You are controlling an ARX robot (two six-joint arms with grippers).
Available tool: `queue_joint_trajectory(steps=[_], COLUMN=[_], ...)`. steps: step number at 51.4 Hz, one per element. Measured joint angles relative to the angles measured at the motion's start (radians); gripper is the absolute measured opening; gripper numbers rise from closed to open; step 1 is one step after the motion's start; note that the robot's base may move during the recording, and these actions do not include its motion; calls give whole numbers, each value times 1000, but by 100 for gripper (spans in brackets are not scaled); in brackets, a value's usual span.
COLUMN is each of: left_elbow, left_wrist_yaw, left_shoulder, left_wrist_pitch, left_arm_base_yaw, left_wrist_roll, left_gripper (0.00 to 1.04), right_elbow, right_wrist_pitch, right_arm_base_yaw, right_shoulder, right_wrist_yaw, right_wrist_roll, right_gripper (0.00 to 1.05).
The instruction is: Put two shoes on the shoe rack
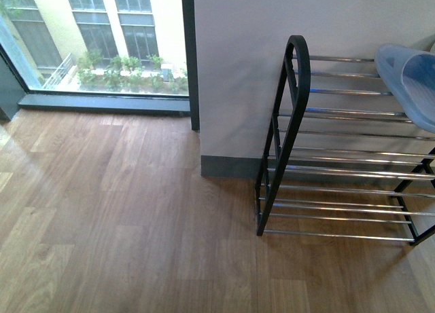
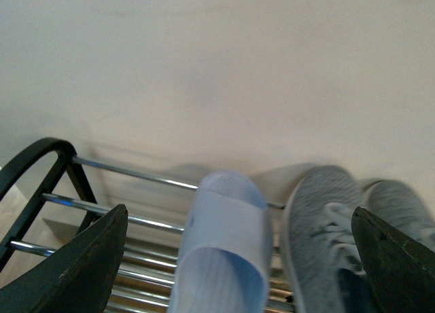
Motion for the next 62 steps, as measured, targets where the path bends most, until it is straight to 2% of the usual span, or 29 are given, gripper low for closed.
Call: queue_joint_trajectory(steps=[8, 12, 16, 17, 18, 19, 22, 26, 31, 39, 41, 43, 62], left_elbow=[0, 0, 0, 0, 0, 0, 0, 0, 0, 0, 0, 0, 0], left_wrist_yaw=[0, 0, 0, 0, 0, 0, 0, 0, -3, 0, 0, 0, 0], left_shoulder=[0, 0, 0, 0, 0, 0, 0, 0, 0, 0, 0, 0, 0], left_wrist_pitch=[0, 0, 0, 0, 0, 0, 0, 0, 0, 0, 0, 0, 0], left_arm_base_yaw=[0, 0, 0, 0, 0, 0, 0, 0, 0, 0, 0, 0, 0], left_wrist_roll=[0, 0, 0, 0, 0, 0, 0, 0, 0, 0, 0, 0, 0], left_gripper=[2, 2, 2, 2, 2, 2, 2, 2, 2, 2, 2, 2, 2], right_elbow=[-170, -274, -361, -393, -405, -444, -534, -623, -760, -904, -920, -935, -1054], right_wrist_pitch=[30, -17, -21, 24, 53, 148, 289, 350, 365, 352, 346, 340, 230], right_arm_base_yaw=[-137, -214, -252, -266, -267, -268, -241, -188, -106, 6, 23, 39, 177], right_shoulder=[-217, -317, -396, -409, -415, -427, -470, -531, -650, -801, -824, -846, -1072], right_wrist_yaw=[34, 33, 27, -52, -87, -178, -314, -332, -259, -142, -127, -113, 20], right_wrist_roll=[-130, -163, -177, -148, -124, -77, 45, 139, 214, 244, 246, 244, 250], right_gripper=[95, 95, 95, 92, 91, 86, 75, 65, 44, 10, 5, 1, 2])
